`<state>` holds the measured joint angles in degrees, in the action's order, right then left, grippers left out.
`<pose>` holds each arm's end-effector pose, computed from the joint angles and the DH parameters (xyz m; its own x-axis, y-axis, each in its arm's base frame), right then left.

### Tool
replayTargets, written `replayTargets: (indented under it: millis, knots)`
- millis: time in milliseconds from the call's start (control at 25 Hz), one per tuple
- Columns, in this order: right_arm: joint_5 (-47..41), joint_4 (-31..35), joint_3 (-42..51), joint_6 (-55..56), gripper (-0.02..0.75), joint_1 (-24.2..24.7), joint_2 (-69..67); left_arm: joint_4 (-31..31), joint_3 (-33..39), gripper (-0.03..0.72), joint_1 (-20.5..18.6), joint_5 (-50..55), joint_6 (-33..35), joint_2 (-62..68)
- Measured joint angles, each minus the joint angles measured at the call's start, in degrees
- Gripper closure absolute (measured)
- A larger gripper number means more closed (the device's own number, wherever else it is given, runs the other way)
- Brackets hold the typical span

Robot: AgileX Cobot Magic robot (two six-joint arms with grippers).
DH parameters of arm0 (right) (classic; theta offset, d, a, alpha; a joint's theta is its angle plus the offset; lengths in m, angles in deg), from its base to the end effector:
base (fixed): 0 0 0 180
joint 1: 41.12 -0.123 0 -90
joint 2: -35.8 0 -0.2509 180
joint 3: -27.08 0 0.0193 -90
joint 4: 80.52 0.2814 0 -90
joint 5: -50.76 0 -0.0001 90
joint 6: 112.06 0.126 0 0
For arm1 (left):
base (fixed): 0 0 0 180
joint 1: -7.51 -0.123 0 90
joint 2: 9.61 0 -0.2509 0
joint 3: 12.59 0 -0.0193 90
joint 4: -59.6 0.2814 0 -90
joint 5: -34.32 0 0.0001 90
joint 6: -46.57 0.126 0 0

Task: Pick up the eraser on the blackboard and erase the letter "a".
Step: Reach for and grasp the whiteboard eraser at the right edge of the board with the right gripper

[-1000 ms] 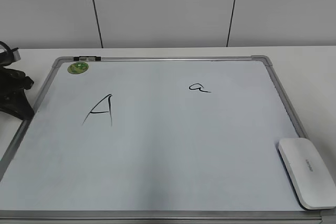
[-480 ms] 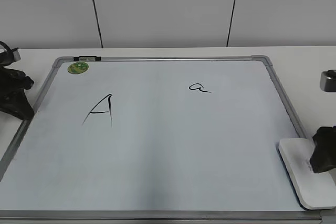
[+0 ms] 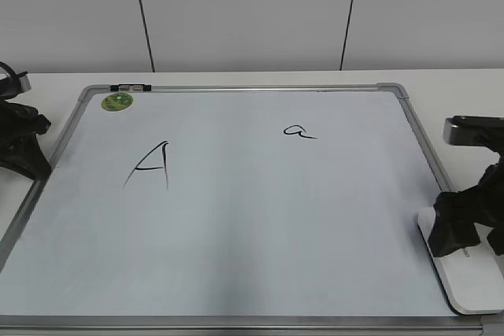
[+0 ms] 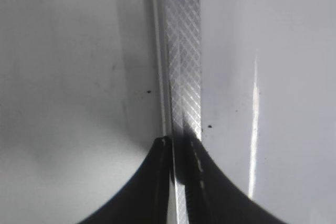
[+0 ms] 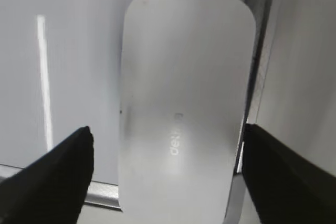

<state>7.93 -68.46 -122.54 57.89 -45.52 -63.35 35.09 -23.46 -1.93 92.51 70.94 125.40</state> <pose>0.2849 0.0399 0.0831 -0.9845 -0.0956 -0.1467 -0.1160 0.9837 0.1377 0.4230 0.0253 0.0405 -0.9975 0.0128 -0.0688 0.0359 0.9376 -0.3458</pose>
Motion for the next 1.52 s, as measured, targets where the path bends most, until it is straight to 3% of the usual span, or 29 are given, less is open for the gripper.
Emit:
replayTargets:
  millis: [680,1120,1520]
  knots:
    - [0.5,-0.2,-2.7,-0.2,0.081,0.0,-7.5,0.0,0.0,0.651,0.0,0.0,0.0,0.0]
    - [0.3,-1.0,-3.3,-0.2,0.192,0.0,-8.1,0.0,0.0,0.651,0.0,0.0,0.0,0.0]
    - [-1.3,-1.0,-4.3,-0.2,0.198,0.0,-8.2,0.0,0.0,0.650,0.0,0.0,0.0,0.0]
